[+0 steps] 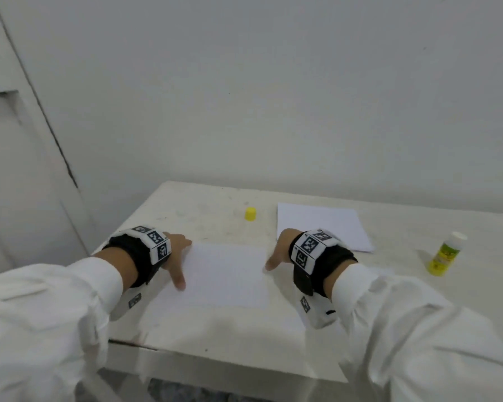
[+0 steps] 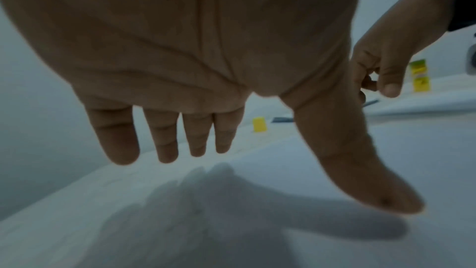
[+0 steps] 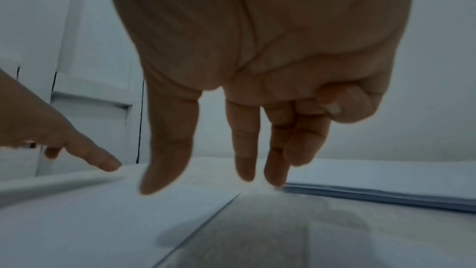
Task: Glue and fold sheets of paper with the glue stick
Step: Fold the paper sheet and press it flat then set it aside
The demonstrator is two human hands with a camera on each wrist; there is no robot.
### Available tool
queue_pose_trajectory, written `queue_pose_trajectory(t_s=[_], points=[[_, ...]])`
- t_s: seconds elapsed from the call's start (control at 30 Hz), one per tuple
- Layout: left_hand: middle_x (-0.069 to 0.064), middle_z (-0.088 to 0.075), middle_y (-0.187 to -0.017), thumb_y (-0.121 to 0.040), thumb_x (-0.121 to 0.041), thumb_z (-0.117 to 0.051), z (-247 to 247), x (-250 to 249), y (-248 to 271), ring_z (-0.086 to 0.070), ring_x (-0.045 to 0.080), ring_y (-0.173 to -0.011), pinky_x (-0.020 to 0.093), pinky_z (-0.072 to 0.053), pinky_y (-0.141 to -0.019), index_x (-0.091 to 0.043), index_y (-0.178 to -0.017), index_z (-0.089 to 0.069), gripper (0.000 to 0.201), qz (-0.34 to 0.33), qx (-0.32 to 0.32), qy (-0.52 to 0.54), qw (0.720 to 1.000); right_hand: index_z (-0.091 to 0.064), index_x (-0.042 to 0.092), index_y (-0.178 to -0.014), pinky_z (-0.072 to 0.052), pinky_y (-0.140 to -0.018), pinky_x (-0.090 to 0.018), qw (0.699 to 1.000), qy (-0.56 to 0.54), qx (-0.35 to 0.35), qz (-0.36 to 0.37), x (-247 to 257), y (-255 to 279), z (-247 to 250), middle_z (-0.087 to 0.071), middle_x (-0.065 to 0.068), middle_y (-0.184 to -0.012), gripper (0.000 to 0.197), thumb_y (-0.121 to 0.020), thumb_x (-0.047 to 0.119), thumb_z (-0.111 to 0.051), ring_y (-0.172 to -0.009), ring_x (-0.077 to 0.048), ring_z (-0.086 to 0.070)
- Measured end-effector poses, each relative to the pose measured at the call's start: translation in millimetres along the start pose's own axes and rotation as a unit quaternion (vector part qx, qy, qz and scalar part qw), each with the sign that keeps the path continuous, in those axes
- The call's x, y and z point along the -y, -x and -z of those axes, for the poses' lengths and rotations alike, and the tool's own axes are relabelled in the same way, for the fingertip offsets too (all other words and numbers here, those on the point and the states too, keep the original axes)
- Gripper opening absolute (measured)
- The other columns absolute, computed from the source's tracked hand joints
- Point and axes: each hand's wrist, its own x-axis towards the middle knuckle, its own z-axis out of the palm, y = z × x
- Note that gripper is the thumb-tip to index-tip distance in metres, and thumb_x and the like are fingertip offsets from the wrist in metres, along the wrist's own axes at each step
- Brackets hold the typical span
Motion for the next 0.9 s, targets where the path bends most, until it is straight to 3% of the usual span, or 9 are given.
queue_pose_trajectory(t_s=[0.1, 0.2, 0.3, 0.5, 0.63, 0.67, 0.73, 0.8, 0.9], points=[[0.004, -0.016, -0.158, -0.066, -0.061, -0.076, -13, 23, -10, -0.024, 0.028, -0.142, 0.039, -0.023, -0.116, -0.015, -0.151, -0.014, 0.115, -0.004, 0.014, -0.026, 1.000, -0.060, 0.014, -0.110, -0.047, -0.090, -0.039, 0.996, 0.085, 0.015, 0.013, 29, -7, -8, -0.065, -0.005, -0.109, 0.082, -0.052, 0.071, -0.076, -0.102, -0.029, -0.061], [0.003, -0.008, -0.160, -0.068, -0.062, -0.073, -18, 28, -16, -0.019, 0.028, -0.144, 0.039, -0.020, -0.117, -0.015, -0.153, -0.007, 0.117, -0.013, 0.021, -0.029, 0.999, -0.057, 0.018, -0.116, -0.048, -0.085, -0.042, 0.989, 0.146, 0.021, 0.006, 41, -14, -14, -0.060, -0.006, -0.108, 0.098, -0.041, 0.081, -0.071, -0.101, -0.031, -0.059], [0.007, -0.020, -0.157, -0.065, -0.064, -0.074, -18, 28, -18, -0.029, 0.029, -0.140, 0.040, -0.027, -0.114, -0.013, -0.151, -0.015, 0.116, -0.026, 0.012, -0.038, 0.999, -0.058, 0.021, -0.116, -0.048, -0.086, -0.046, 0.983, 0.179, 0.038, -0.012, 49, -17, -19, -0.054, -0.006, -0.110, 0.100, -0.039, 0.082, -0.070, -0.101, -0.034, -0.057], [0.006, -0.031, -0.153, -0.064, -0.063, -0.076, -18, 28, -24, -0.040, 0.028, -0.133, 0.038, -0.035, -0.109, -0.012, -0.147, -0.026, 0.110, -0.035, 0.011, -0.034, 0.999, -0.051, 0.021, -0.072, -0.047, -0.087, -0.041, 0.983, 0.171, 0.069, -0.027, 58, -18, -19, -0.055, 0.001, -0.082, 0.065, -0.046, 0.077, -0.072, -0.089, -0.028, -0.058], [0.006, -0.036, -0.151, -0.065, -0.060, -0.077, -18, 28, -24, -0.043, 0.026, -0.131, 0.035, -0.036, -0.107, -0.012, -0.147, -0.030, 0.106, -0.043, 0.010, -0.034, 0.998, -0.057, 0.019, -0.117, -0.044, -0.093, -0.051, 0.987, 0.152, 0.047, -0.022, 45, -56, -41, -0.062, -0.006, -0.111, 0.129, -0.007, 0.087, -0.059, -0.105, -0.036, -0.057], [0.006, -0.036, -0.151, -0.065, -0.061, -0.077, -18, 28, -24, -0.043, 0.026, -0.131, 0.036, -0.036, -0.108, -0.012, -0.147, -0.030, 0.106, -0.043, 0.009, -0.034, 0.998, -0.050, 0.018, -0.129, -0.043, -0.096, -0.051, 0.991, 0.121, 0.049, -0.024, 46, -46, -39, -0.058, -0.009, -0.122, 0.130, -0.019, 0.086, -0.067, -0.113, -0.037, -0.054], [0.005, -0.037, -0.151, -0.065, -0.060, -0.077, -18, 29, -23, -0.042, 0.026, -0.132, 0.037, -0.035, -0.108, -0.013, -0.147, -0.030, 0.105, -0.045, 0.010, -0.029, 0.998, -0.027, 0.016, -0.147, -0.039, -0.104, -0.045, 0.998, 0.055, 0.033, -0.002, 56, 0, -27, -0.045, -0.009, -0.142, 0.109, -0.060, 0.053, -0.082, -0.128, -0.034, -0.045], [0.005, -0.035, -0.152, -0.066, -0.060, -0.076, -19, 29, -22, -0.041, 0.027, -0.134, 0.037, -0.034, -0.109, -0.013, -0.148, -0.029, 0.105, -0.043, 0.010, -0.025, 0.999, -0.005, 0.021, -0.152, -0.037, -0.107, -0.042, 0.999, -0.033, 0.008, 0.007, 57, 19, -24, -0.037, -0.008, -0.149, 0.111, -0.072, 0.027, -0.081, -0.133, -0.033, -0.040], [0.006, -0.034, -0.152, -0.067, -0.059, -0.076, -19, 30, -19, -0.040, 0.027, -0.134, 0.037, -0.033, -0.110, -0.012, -0.148, -0.028, 0.105, -0.039, 0.016, -0.020, 0.999, 0.010, 0.018, -0.151, -0.041, -0.102, -0.041, 0.979, -0.199, -0.043, 0.000, 60, 27, -27, -0.042, -0.014, -0.142, 0.113, -0.077, 0.012, -0.076, -0.126, -0.034, -0.047]])
